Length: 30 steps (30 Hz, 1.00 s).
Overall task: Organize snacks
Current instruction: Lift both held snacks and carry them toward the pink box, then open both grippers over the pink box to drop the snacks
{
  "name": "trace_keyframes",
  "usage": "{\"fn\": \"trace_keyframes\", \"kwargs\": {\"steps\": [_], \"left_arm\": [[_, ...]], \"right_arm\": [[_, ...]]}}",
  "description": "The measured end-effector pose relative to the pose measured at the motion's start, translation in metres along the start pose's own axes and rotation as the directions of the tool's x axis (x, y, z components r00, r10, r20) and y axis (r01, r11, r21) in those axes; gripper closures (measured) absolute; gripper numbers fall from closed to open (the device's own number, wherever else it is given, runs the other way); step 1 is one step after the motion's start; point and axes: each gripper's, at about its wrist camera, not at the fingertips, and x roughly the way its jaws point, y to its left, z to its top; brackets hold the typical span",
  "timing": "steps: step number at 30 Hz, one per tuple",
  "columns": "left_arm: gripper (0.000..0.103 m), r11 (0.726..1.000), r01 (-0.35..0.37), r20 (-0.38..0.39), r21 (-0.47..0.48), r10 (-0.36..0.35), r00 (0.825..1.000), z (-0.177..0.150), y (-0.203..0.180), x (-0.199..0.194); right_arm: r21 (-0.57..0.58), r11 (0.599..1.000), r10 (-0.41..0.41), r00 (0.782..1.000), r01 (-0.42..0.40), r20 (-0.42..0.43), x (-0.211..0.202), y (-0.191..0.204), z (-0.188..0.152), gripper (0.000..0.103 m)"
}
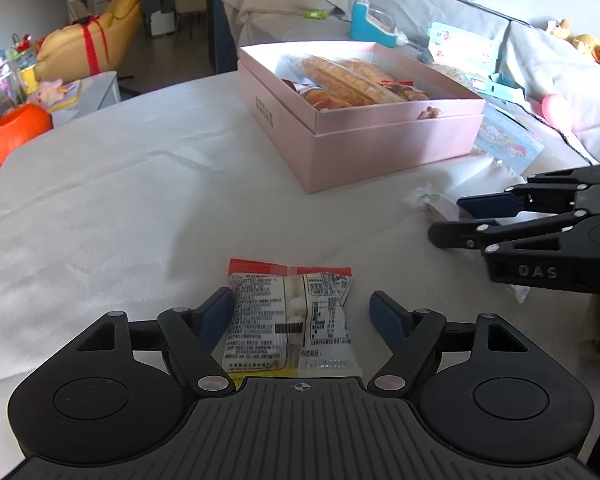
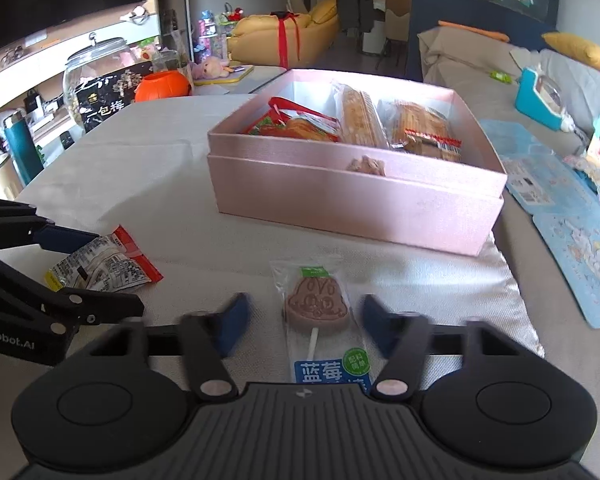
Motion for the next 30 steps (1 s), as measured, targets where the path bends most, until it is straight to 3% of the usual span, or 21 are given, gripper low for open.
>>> {"fn": "trace_keyframes", "kwargs": {"steps": [4, 7, 11, 14, 16, 19, 21, 22, 23, 25, 26, 28, 30], "left_arm": [[0.025, 1.0, 0.001, 0.001, -0.001, -0.001, 1.0, -0.003, 0.001, -0.003], [0.04, 1.0, -0.017, 0.015, -0.003, 0.017, 1.0, -0.004, 0.004, -0.007], [0.043, 1.0, 0.011, 0.025, -0.008, -0.011, 1.0, -0.005, 0.008, -0.01], [0.044, 0.998, 0.064, 0.088, -0.023, -0.061, 0.994, 0.005, 0.007, -0.025], [0.044, 0.994, 0.104, 0.177, -0.02, -0.098, 0.979, 0.024, 0.004, -0.043], [0.043, 0.993, 0.115, 0.363, 0.008, -0.11, 0.925, 0.072, -0.005, -0.076], [0.04, 0.992, 0.119, 0.448, 0.032, -0.12, 0.886, 0.105, -0.012, -0.086], [0.039, 0.992, 0.118, 0.468, 0.045, -0.125, 0.875, 0.121, -0.015, -0.085], [0.039, 0.992, 0.115, 0.465, 0.052, -0.126, 0.877, 0.134, -0.017, -0.079], [0.041, 0.988, 0.152, 0.404, -0.007, -0.136, 0.905, 0.159, -0.01, -0.052], [0.042, 0.982, 0.183, 0.389, -0.042, -0.153, 0.908, 0.162, -0.005, -0.043], [0.044, 0.967, 0.24, 0.397, -0.083, -0.189, 0.898, 0.156, 0.005, -0.031], [0.044, 0.964, 0.25, 0.418, -0.089, -0.192, 0.888, 0.141, 0.013, -0.028]], "right_arm": [[-0.021, 0.998, 0.054, 0.999, -0.054, -0.007, -0.014, 0.004, 0.002, 0.068], [-0.04, 0.997, 0.068, 0.997, -0.067, 0.03, -0.033, 0.004, 0.002, 0.068], [-0.012, 0.999, 0.041, 0.997, -0.041, 0.064, -0.05, -0.01, 0.005, 0.068], [0.026, 1.0, 0.008, 0.997, -0.01, 0.076, -0.056, -0.024, 0.005, 0.068], [0.043, 0.999, -0.014, 0.996, 0.01, 0.088, -0.061, -0.032, 0.005, 0.068], [0.061, 0.998, -0.023, 0.994, 0.017, 0.106, -0.065, -0.039, 0.005, 0.068], [0.07, 0.997, -0.026, 0.993, 0.018, 0.117, -0.067, -0.041, 0.006, 0.068], [0.075, 0.997, -0.025, 0.992, 0.016, 0.12, -0.067, -0.042, 0.007, 0.068], [0.079, 0.997, -0.023, 0.992, 0.013, 0.122, -0.066, -0.042, 0.008, 0.068], [0.085, 0.996, -0.013, 0.993, 0.003, 0.119, -0.063, -0.041, 0.011, 0.068], [0.086, 0.996, -0.008, 0.993, -0.002, 0.117, -0.061, -0.04, 0.012, 0.068], [0.081, 0.997, -0.002, 0.994, -0.007, 0.112, -0.059, -0.038, 0.013, 0.068], [0.074, 0.997, -0.009, 0.994, 0.001, 0.11, -0.059, -0.036, 0.013, 0.068]]}}
